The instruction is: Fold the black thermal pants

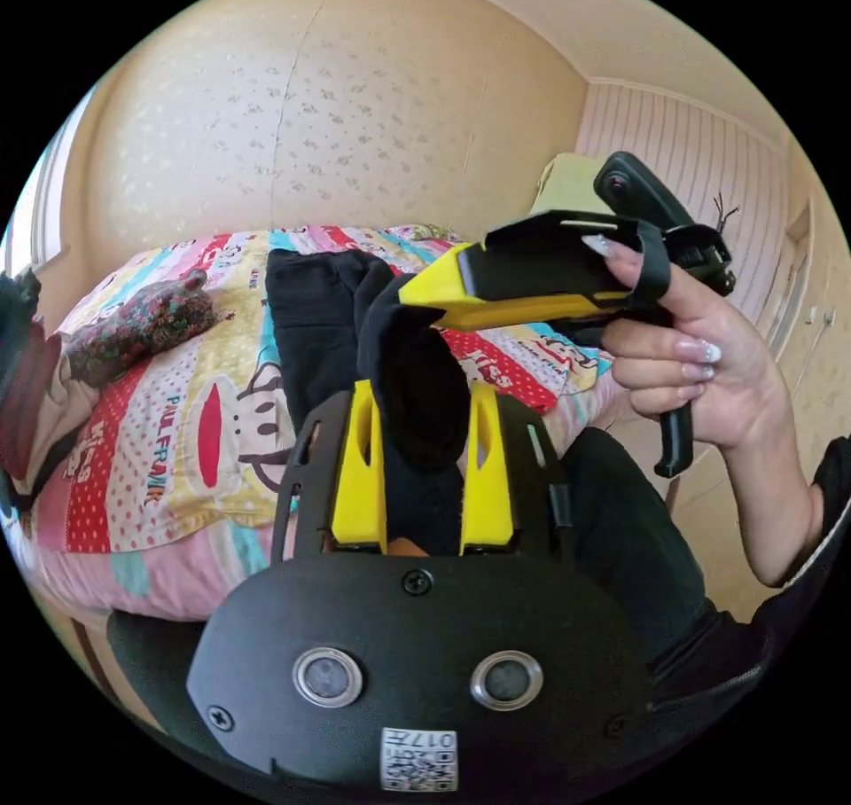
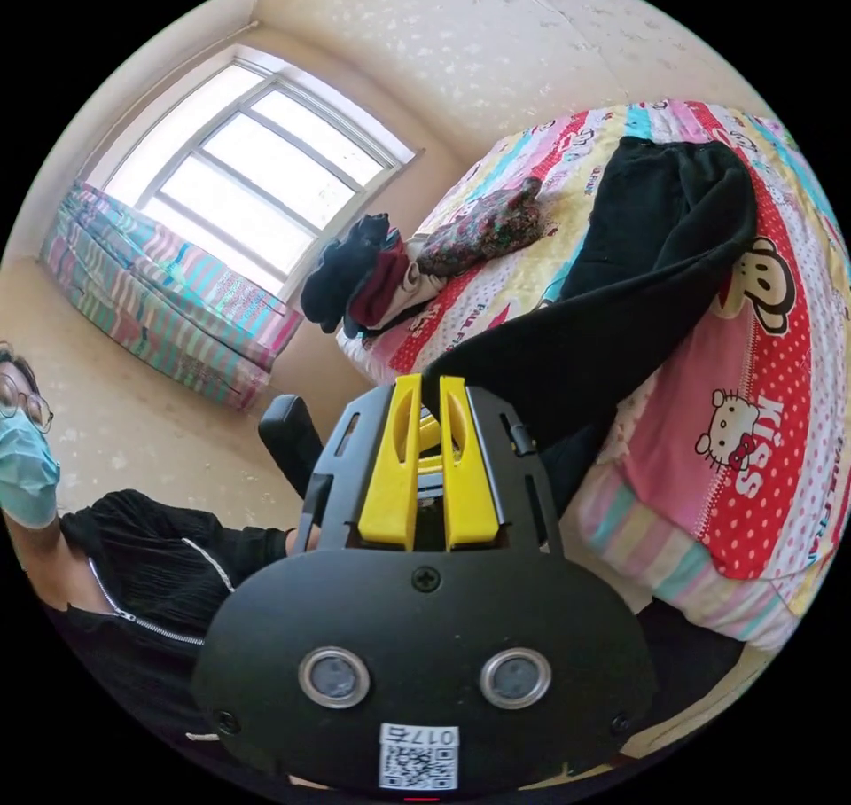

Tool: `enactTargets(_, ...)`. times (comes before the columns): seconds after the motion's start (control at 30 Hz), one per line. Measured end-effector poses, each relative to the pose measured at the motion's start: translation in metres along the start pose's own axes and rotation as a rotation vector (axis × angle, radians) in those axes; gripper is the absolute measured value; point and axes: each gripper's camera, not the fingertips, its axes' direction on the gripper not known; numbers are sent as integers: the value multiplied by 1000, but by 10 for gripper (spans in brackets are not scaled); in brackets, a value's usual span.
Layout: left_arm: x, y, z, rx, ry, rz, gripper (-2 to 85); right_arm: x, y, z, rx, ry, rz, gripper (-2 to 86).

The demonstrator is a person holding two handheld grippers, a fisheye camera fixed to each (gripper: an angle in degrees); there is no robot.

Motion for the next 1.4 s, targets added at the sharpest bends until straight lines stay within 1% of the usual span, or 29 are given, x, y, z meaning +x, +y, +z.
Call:
enactTargets(0.07,-8,2,4,1,-1,-39,67,2,7,-1,-2,21,-8,52)
enactTargets(0.1,-18,4,5,5,54,-59,55,4,11,-3,4,15,-7,56)
enactTargets(0.13,-30,5,7,12,113,-98,49,8,18,-11,35,-12,-2,62)
enactTargets(0.23,-56,7,11,27,210,-175,47,24,43,-35,192,-93,32,81)
enactTargets(0.3,-65,7,13,42,244,-179,48,31,52,-38,235,-76,22,100)
enactTargets(0.37,-71,7,15,47,271,-180,50,36,52,-21,142,-16,-20,123)
enactTargets(0.43,-72,5,19,46,297,-152,52,35,50,-6,90,17,-55,132)
enactTargets(0.53,-69,5,21,51,303,-104,56,25,47,10,123,116,-119,128)
enactTargets(0.6,-68,6,22,49,309,-88,58,22,40,23,96,193,-141,127)
enactTargets(0.63,-69,6,23,47,313,-85,59,22,35,34,44,217,-156,122)
enactTargets(0.67,-70,6,23,46,316,-86,60,24,31,46,-10,206,-174,113)
enactTargets(0.73,-73,7,24,47,326,-80,65,31,29,59,-50,177,-161,91)
enactTargets(0.8,-77,8,25,46,329,-70,76,34,32,60,-4,169,-145,67)
enactTargets(0.87,-82,10,24,60,373,-61,98,33,36,58,28,140,-155,49)
enactTargets(0.93,-85,12,26,69,450,-24,126,35,36,59,16,135,-143,43)
enactTargets(1.0,-85,14,28,67,470,-12,147,40,33,65,-25,127,-125,39)
enactTargets(1.17,-65,18,42,23,411,-14,179,68,18,94,-157,84,-77,36)
enactTargets(1.27,-60,27,46,46,331,-102,165,81,14,97,-178,67,-63,38)
enactTargets(1.33,-59,35,51,48,344,-147,141,89,12,96,-191,52,-67,40)
enactTargets(1.4,-56,38,55,32,362,-148,107,98,12,91,-195,40,-85,45)
